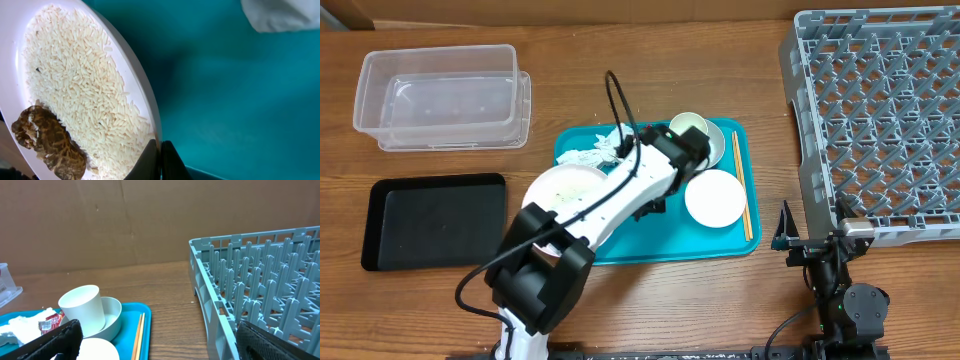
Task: Sort waste into correct bins and load items into the dishwasher
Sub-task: 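Grasp the rim of the white plate with the left gripper, then lift the plate and carry it left over the black tray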
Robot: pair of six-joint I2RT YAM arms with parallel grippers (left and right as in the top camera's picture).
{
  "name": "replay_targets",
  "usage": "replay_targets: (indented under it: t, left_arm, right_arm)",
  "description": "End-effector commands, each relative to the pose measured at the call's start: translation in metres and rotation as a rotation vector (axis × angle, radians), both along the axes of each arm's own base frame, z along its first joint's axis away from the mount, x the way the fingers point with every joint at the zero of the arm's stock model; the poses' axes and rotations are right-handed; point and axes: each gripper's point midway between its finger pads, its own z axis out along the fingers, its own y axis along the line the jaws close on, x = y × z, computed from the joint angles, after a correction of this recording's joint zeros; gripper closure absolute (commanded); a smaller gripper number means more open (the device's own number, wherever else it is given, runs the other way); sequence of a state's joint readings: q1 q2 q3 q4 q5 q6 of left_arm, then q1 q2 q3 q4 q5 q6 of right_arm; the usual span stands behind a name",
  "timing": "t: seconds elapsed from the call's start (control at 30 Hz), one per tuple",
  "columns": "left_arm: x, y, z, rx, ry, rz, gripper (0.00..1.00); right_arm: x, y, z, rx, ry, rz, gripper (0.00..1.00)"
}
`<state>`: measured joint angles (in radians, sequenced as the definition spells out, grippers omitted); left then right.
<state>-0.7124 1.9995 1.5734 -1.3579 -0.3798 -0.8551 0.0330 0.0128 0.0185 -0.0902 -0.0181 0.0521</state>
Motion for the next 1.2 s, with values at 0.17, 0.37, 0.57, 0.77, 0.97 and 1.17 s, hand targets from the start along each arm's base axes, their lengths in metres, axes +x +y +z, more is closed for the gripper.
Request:
replay_targets:
  t: [0.17,0.37,0.57,0.77,0.97,1.17]
  left_arm:
    - [0.025,0.052,0.044,-0.045,-0.087,0.139,0.95]
    - [0.043,0.089,0.067,-0.168,-0.122,0.189,0.96]
    - [0.061,0.116,0.072,-0.331,-0.127,0.213,0.96]
    - [0.064,0.158,0.07,-0.369,-0.127,0.326,0.96]
    - [0.063,0.182,0.069,-0.457,-0.111,0.352,0.96]
    - [0.063,0.183,0.074,-0.661,-0.099,0.346,0.96]
  right_arm:
    - [0.0,-0.002,-0.002,0.008,-0.004,-0.013,0.0]
    - [0.0,-0.002,-0.002,0.008,-0.004,-0.013,0.0]
    - [0.0,-0.002,-0.002,0.008,-0.004,-0.013,0.0]
    - [0.0,-0.002,-0.002,0.008,-0.004,-0.013,0.0]
    - [0.0,-0.002,-0.002,0.008,-0.004,-0.013,0.0]
    - [0.0,-0.002,-0.002,0.008,-0.004,-0.013,0.0]
